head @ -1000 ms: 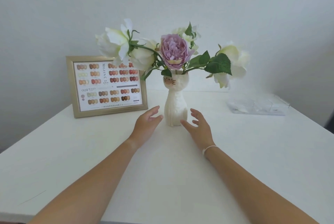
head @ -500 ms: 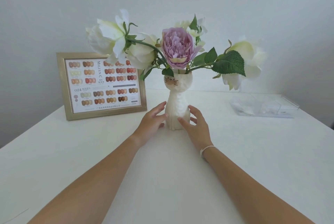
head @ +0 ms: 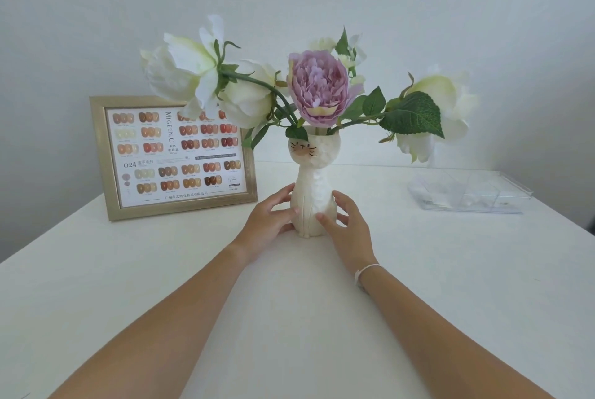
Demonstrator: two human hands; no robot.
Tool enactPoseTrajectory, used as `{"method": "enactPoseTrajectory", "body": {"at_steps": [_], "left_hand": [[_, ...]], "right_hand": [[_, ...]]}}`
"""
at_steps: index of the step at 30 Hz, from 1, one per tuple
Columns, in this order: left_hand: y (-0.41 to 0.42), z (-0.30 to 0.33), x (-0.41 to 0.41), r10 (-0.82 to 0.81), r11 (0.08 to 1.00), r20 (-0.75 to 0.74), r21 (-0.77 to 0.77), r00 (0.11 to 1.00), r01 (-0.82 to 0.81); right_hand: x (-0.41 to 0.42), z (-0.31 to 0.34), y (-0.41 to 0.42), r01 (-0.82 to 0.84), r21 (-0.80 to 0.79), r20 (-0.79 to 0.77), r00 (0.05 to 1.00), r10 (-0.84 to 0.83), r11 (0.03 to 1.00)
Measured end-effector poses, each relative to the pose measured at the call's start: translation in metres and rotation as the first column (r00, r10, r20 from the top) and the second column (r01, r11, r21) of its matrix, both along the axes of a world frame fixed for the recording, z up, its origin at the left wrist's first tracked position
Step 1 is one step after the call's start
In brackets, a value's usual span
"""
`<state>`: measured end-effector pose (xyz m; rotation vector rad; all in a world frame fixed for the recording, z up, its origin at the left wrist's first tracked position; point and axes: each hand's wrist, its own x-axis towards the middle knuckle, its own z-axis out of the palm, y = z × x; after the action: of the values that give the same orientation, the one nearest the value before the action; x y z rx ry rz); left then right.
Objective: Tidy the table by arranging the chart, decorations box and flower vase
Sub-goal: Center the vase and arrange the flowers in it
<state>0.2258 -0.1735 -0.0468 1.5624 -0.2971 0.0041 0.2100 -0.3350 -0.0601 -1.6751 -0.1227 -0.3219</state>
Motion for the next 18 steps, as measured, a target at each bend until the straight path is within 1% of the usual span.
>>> {"method": "enactPoseTrajectory", "body": {"at_steps": [6,13,18], "left_hand": [[-0.007,-0.002,0.005,0.031,0.999,-0.003,-0.029,1.000,-0.031],[-0.032,-0.003,0.023,0.085,0.996,0.003,-0.003,0.996,-0.085],[-0.054,-0.006,0.042,0.117,0.993,0.038,0.013,0.992,-0.118]], "right_hand": [[0.007,0.002,-0.006,-0.028,0.007,-0.013,1.000,0.028,1.000],[0.025,0.003,-0.028,-0.029,-0.012,-0.020,0.999,0.028,1.000],[0.046,0.004,-0.046,-0.026,-0.013,-0.003,1.000,0.026,1.000]]}}
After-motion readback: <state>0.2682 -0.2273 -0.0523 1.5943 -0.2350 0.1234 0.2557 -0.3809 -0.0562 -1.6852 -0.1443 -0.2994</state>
